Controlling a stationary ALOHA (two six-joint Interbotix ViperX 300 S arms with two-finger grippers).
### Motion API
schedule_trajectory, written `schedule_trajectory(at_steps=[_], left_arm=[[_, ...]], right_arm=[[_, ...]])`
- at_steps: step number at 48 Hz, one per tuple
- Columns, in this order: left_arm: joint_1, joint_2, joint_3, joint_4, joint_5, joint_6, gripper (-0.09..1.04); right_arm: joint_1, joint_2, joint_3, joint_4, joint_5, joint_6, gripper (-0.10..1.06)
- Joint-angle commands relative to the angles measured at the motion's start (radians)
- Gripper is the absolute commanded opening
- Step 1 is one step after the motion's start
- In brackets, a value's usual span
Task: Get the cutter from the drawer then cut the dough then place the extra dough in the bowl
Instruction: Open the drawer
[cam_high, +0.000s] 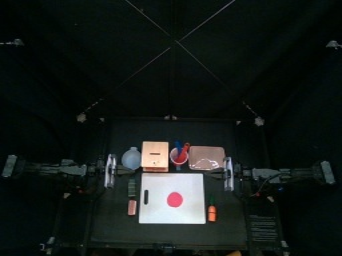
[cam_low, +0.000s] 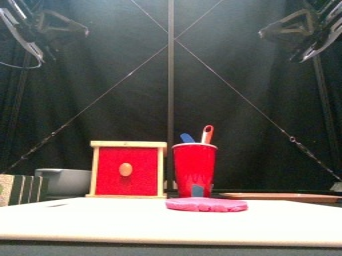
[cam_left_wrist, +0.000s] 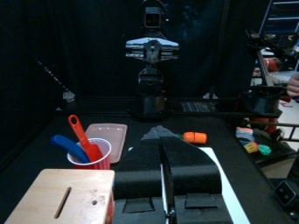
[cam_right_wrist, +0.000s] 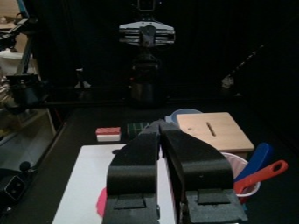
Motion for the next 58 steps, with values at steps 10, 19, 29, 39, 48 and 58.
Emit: schedule_trajectory(at_steps=[10, 19, 29, 39, 48, 58], left_arm=[[-0.055, 0.15, -0.035, -0.227, -0.126, -0.014, 0.03], [-0.133, 0.225, -0.009, -0.489, -0.156, -0.026, 0.03], [-0.164, 0.304, -0.009, -0.735, -0.189, -0.041, 0.03], [-0.169, 0.445, -0.025, -0.834, -0.236, -0.041, 0.03], [-0.186, 0.569, -0.081, -0.874, -0.298, -0.043, 0.03], [-0.189, 0.687, -0.117, -0.96, -0.298, -0.069, 0.06]], right_arm=[[-0.1, 0.299, -0.137, -0.021, -0.078, -0.012, 0.03], [-0.204, 0.632, -0.347, -0.149, -0.172, -0.009, 0.03], [-0.305, 1.009, -0.612, -0.278, -0.221, 0.003, 0.04], [-0.331, 1.223, -0.799, -0.322, -0.227, 0.008, 0.04], [-0.325, 1.284, -0.834, -0.336, -0.227, 0.009, 0.04], [-0.321, 1.295, -0.818, -0.33, -0.221, 0.012, 0.04]])
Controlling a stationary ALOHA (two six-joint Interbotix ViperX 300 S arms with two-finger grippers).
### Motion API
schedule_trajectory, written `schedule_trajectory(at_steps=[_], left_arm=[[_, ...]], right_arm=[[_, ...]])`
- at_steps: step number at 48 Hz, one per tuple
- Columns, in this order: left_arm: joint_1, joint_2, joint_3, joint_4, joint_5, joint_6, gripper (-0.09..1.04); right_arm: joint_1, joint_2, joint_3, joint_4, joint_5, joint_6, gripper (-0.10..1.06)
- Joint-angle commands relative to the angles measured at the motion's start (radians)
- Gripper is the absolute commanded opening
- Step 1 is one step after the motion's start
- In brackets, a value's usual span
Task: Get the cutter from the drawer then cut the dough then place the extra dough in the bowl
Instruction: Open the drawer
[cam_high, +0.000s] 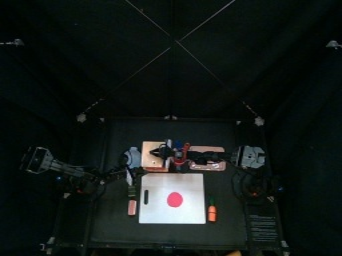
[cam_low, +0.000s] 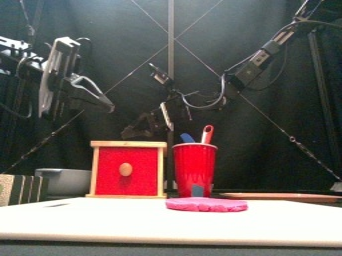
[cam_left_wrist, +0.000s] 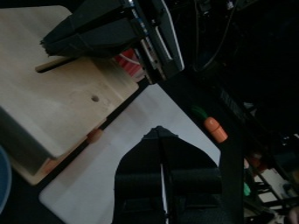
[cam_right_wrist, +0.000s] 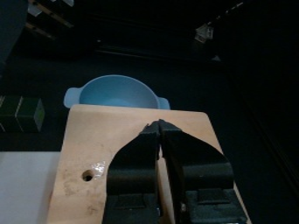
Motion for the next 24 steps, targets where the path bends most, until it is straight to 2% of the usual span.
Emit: schedule_trajectory(at_steps=[1, 12, 18, 24], left_arm=[[-0.005, 0.04, -0.048, -0.035, -0.006, -0.017, 0.06], [-0.011, 0.1, -0.072, -0.051, -0.006, -0.077, 0.07], [-0.011, 0.106, -0.072, -0.058, -0.008, -0.081, 0.07], [-0.009, 0.107, -0.077, -0.091, -0.011, -0.081, 0.07]], right_arm=[[0.003, -0.011, -0.008, 0.006, -0.002, 0.005, 0.04], [0.017, -0.002, -0.025, 0.009, 0.041, 0.006, 0.04], [0.023, 0.008, -0.037, 0.025, 0.118, 0.006, 0.04], [0.025, 0.031, -0.044, 0.043, 0.132, 0.005, 0.04]])
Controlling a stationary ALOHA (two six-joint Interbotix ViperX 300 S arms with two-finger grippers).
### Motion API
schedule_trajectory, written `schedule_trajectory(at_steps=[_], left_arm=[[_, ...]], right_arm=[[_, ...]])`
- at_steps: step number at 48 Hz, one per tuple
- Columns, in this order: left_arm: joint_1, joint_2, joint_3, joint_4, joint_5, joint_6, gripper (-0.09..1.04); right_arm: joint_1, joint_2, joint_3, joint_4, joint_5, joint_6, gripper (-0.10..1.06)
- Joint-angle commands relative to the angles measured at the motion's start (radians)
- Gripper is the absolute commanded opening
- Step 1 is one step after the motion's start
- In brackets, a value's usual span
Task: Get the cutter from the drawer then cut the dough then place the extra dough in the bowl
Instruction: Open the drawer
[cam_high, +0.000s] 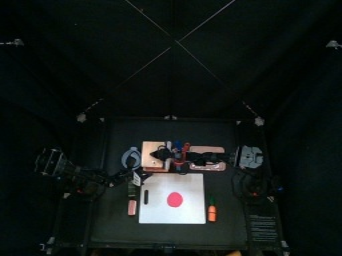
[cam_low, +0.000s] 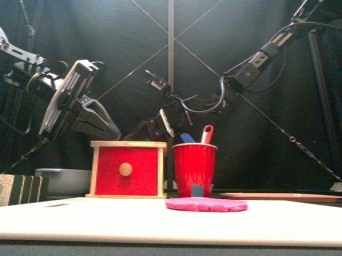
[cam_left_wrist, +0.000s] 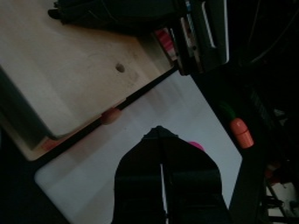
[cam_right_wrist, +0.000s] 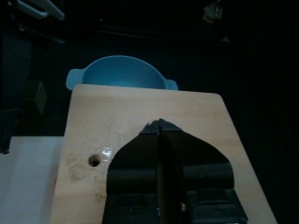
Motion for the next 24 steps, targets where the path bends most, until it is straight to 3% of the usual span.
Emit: schedule_trajectory(at_steps=[1, 17, 24], left_arm=[[-0.002, 0.0, -0.034, -0.018, -0.011, -0.002, 0.08], [0.003, 0.034, -0.04, -0.078, -0.015, -0.003, 0.22], [0.003, 0.043, -0.052, -0.147, -0.014, -0.003, 0.34]], right_arm=[[0.003, 0.002, -0.02, 0.011, 0.008, -0.002, 0.04], [0.014, 0.028, 0.0, 0.011, 0.015, 0.0, 0.04], [0.025, 0.028, 0.023, 0.011, 0.028, 0.0, 0.04]])
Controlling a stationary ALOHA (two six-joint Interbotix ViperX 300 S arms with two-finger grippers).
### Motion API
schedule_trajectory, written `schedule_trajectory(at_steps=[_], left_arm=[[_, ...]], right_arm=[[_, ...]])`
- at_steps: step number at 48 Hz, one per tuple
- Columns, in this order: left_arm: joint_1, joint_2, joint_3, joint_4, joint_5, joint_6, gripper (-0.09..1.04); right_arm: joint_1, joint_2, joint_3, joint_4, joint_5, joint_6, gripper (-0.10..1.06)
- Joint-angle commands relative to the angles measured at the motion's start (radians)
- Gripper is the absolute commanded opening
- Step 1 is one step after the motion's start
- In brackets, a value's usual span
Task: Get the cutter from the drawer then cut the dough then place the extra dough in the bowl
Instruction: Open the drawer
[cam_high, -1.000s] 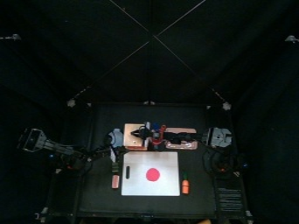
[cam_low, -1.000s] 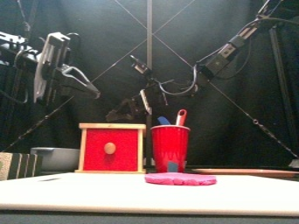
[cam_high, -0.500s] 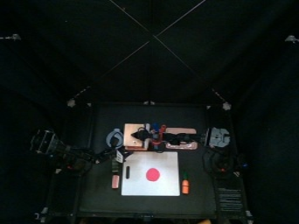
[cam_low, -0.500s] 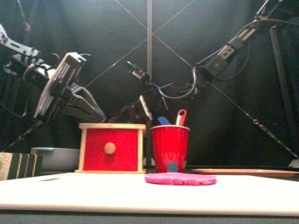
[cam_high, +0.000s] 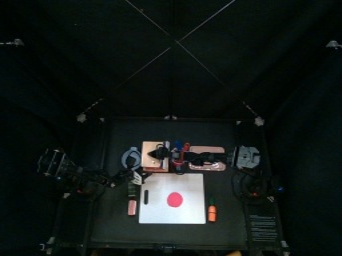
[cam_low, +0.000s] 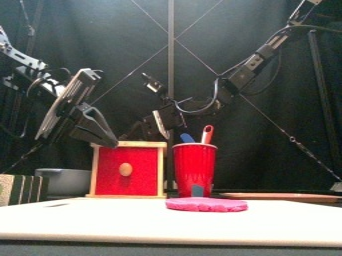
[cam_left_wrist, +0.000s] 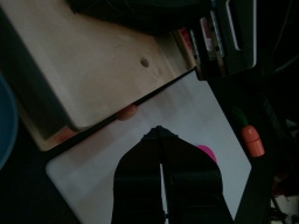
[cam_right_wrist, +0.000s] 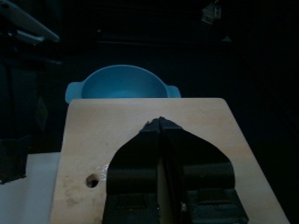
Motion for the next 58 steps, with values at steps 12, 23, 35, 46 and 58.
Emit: schedule_trajectory(at_steps=[12, 23, 35, 46, 58], left_arm=[[0.003, 0.048, -0.071, -0.078, 0.003, 0.0, 0.64], [0.005, 0.081, -0.101, -0.12, 0.005, 0.0, 0.84], [0.014, 0.094, -0.11, -0.344, 0.003, 0.002, 0.85], [0.031, 0.124, -0.152, -0.339, 0.0, 0.003, 0.85], [0.069, 0.195, -0.195, -0.316, -0.006, 0.005, 0.85]], right_arm=[[0.031, 0.025, 0.031, -0.003, 0.043, -0.005, 0.04], [0.04, 0.034, 0.026, -0.003, 0.072, -0.006, 0.04], [0.043, 0.034, 0.021, -0.005, 0.077, -0.006, 0.04], [0.041, 0.034, 0.017, -0.005, 0.078, -0.006, 0.04], [0.044, 0.04, 0.017, -0.003, 0.078, -0.006, 0.04]])
